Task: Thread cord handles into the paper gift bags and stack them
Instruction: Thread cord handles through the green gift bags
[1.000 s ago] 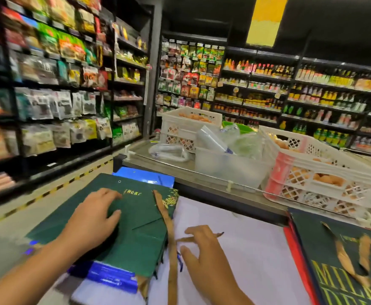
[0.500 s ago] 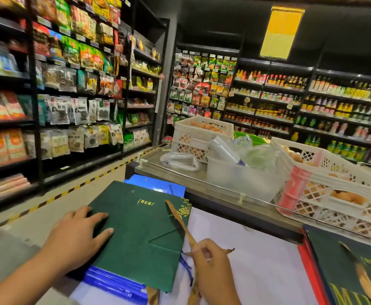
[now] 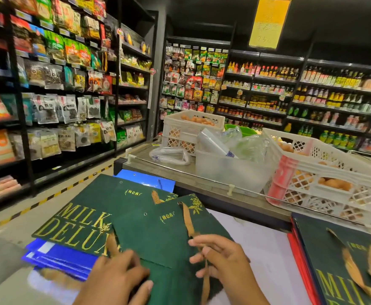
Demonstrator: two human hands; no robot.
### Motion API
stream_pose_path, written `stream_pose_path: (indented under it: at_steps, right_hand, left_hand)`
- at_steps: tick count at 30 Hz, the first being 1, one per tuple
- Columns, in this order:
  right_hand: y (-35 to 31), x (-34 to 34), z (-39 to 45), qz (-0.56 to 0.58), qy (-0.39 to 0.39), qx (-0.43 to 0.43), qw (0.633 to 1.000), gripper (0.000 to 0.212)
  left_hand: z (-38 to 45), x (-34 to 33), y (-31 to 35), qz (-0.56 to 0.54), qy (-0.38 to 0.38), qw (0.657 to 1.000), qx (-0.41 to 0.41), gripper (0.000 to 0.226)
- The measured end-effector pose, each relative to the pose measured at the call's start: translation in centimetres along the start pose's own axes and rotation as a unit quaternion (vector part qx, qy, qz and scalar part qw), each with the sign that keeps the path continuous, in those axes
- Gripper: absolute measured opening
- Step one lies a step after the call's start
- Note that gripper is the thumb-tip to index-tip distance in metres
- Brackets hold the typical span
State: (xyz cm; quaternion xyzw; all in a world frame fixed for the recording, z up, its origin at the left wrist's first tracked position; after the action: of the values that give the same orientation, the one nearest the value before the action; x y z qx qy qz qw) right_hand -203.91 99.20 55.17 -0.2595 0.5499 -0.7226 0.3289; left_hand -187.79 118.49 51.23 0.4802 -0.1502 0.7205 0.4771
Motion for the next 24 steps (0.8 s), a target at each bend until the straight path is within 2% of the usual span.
stream_pose_path:
  at_steps: [3, 5, 7, 11, 13, 15, 17, 19, 22, 24]
  right_hand:
    - [1.6, 1.2, 0.1, 0.096, 0.038, -0.045, 0.994, 0.049]
    - [2.2, 1.9, 0.1, 0.147, 0.058, -0.058, 0.986, 0.056]
    - [2.5, 2.1, -0.1, 0.166, 0.058, -0.053, 0.983, 0.059]
    - [1.9, 1.3, -0.5, 0.109, 0.012, -0.022, 0.994, 0.046]
    - [1.7, 1.5, -0.7, 0.054, 0.007, -0.013, 0.998, 0.047]
    - [1.7, 2.1, -0.8, 0.042, 0.022, -0.003, 0.999, 0.045]
    - [1.7, 2.4, -0.7, 0.054, 0.028, 0.006, 0.998, 0.039]
    - [1.9, 2.4, -0.6, 0.064, 0.03, 0.006, 0.997, 0.037]
    - [2.0, 2.2, -0.7, 0.068, 0.027, 0.009, 0.997, 0.037]
    - [1.9, 2.3, -0.7, 0.074, 0.031, 0.013, 0.997, 0.032]
  left_hand:
    - [-0.2, 0.1, 2.9, -0.02, -0.008, 0.998, -0.062, 0.02]
    - [0.4, 0.4, 4.1, -0.079, -0.017, 0.995, -0.056, 0.012]
    - [1.0, 0.4, 5.4, -0.174, -0.056, 0.983, -0.017, 0.01]
    - [1.5, -1.0, 10.1, -0.273, -0.162, 0.947, 0.054, 0.035]
    - [1.8, -1.5, 12.3, -0.34, -0.199, 0.913, 0.104, 0.026]
    - [2.1, -2.1, 13.4, -0.4, -0.212, 0.875, 0.169, 0.024]
    - [2.0, -2.5, 13.8, -0.441, -0.22, 0.843, 0.216, 0.032]
    - [1.9, -2.8, 13.9, -0.454, -0.212, 0.834, 0.232, 0.038]
    - [1.9, -2.9, 13.6, -0.445, -0.207, 0.84, 0.23, 0.043]
    - [1.8, -2.9, 13.3, -0.485, -0.209, 0.816, 0.236, 0.04]
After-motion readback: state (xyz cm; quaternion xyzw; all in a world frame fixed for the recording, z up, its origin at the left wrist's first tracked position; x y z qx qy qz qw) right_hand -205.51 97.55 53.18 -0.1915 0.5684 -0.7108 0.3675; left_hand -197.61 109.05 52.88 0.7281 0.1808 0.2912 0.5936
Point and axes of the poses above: each hand's wrist, its own z-axis towards the middle knuckle, its own x-axis out of the back of the hand, y = z × x, the point moved 4 cm from there along z, towards the middle knuckle, and after that the axes turned 12 degrees about x, right-handed, at the moved point
